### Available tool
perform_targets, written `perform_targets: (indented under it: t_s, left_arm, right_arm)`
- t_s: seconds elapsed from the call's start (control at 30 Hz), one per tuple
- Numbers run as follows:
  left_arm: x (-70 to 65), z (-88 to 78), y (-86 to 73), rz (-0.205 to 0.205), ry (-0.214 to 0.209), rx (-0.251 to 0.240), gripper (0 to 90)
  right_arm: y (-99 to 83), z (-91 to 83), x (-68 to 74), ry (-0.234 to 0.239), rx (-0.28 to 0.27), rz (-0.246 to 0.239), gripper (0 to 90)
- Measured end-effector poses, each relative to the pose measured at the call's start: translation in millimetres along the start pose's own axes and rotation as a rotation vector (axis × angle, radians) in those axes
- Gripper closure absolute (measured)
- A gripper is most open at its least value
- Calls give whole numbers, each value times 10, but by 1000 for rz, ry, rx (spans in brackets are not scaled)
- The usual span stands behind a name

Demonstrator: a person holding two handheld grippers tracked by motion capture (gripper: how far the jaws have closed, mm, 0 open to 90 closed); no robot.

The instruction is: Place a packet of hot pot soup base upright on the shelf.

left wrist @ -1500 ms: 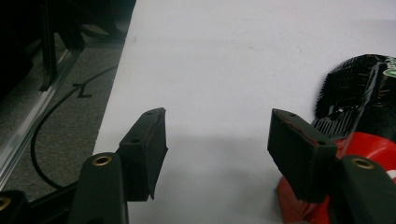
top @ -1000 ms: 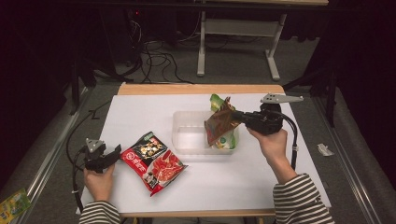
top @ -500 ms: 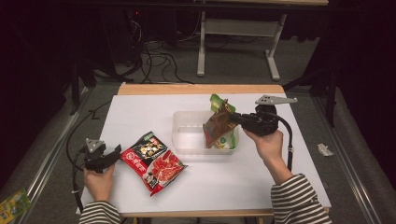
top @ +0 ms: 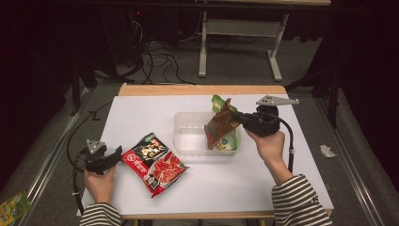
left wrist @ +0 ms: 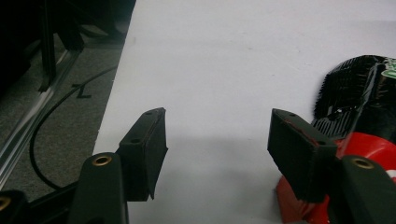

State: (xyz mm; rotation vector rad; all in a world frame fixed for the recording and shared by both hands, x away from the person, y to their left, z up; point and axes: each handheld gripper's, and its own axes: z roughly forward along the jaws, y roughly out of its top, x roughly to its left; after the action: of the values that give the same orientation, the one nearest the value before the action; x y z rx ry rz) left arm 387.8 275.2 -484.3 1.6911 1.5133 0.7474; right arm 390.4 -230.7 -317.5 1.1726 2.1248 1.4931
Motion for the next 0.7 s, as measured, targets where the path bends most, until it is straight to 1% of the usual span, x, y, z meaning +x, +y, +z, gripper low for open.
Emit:
perform_targets:
  t_s: [0.1,0.17,0.3,0.4,0.6,0.7]
  left_arm:
    - [0,2,1,-1,0,1,379]
    - [0,0,0,0,1,0,379]
    - [0,0,0,1,1,0,379]
    - [0,-1,0,1,0,0,379]
    - [0,-1,0,0,0,0,379]
    - [0,-1,0,1,0,0,379]
  right_arm:
    - [-39,-32,-8,-6,3,0,893]
    - [-62,-40,16,11,7,-2,893]
    - [-110,-45,138,56,10,-37,886]
    - [-141,-49,210,63,8,-58,872]
    - [-197,-73,247,87,-4,-46,855]
    - [-243,-88,279,94,-5,-51,850]
